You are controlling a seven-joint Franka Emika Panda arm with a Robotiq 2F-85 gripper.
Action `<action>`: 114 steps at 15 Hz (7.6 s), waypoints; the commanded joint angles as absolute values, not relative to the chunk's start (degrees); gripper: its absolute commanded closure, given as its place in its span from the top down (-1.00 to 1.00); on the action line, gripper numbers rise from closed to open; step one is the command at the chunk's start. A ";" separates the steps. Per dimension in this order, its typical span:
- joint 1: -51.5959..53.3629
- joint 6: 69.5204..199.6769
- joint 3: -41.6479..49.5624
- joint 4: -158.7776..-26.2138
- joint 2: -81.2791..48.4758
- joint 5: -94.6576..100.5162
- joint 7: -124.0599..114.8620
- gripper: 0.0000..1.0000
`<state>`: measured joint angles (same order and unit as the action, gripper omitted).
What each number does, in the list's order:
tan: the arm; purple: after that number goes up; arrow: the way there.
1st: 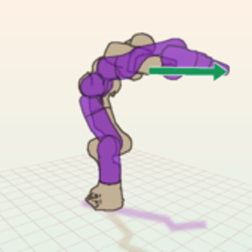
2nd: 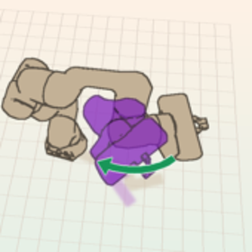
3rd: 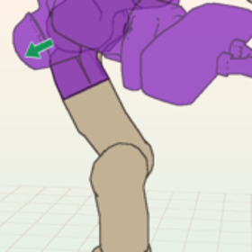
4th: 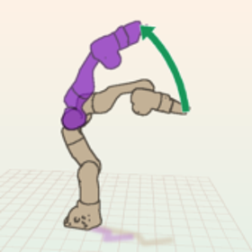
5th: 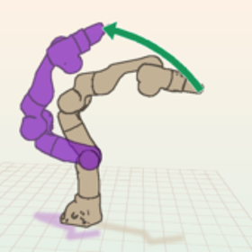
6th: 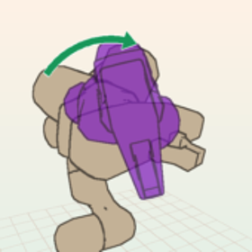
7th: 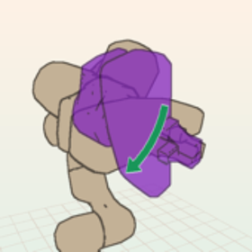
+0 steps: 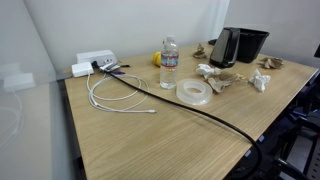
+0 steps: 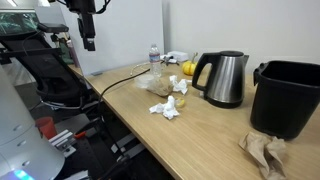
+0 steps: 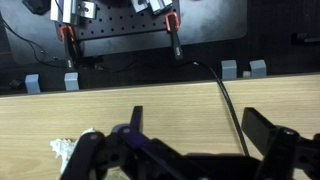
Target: Press the button on the top to open the lid of the kettle
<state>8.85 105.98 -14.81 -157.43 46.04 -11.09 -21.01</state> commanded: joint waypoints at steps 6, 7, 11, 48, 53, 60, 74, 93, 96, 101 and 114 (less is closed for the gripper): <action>8.63 105.85 -14.96 -157.36 46.07 -11.18 -20.88 1.00; 8.63 105.85 -14.96 -157.36 46.07 -11.18 -20.88 1.00; 8.63 105.85 -14.96 -157.35 46.09 -11.17 -20.88 1.00; 8.63 105.86 -14.96 -157.35 46.11 -11.16 -20.87 1.00; 8.63 105.86 -14.96 -157.35 46.11 -11.16 -20.87 1.00; 8.63 105.86 -14.96 -157.35 46.11 -11.16 -20.87 1.00; 8.63 105.86 -14.96 -157.35 46.11 -11.16 -20.87 1.00; 8.63 105.86 -14.97 -157.35 46.12 -11.16 -20.87 1.00; 8.63 105.86 -14.97 -157.35 46.12 -11.16 -20.87 1.00; 7.18 113.10 -16.78 -154.95 41.76 -8.49 -21.44 1.00; 6.55 123.70 -15.97 -152.11 35.30 -3.81 -23.33 1.00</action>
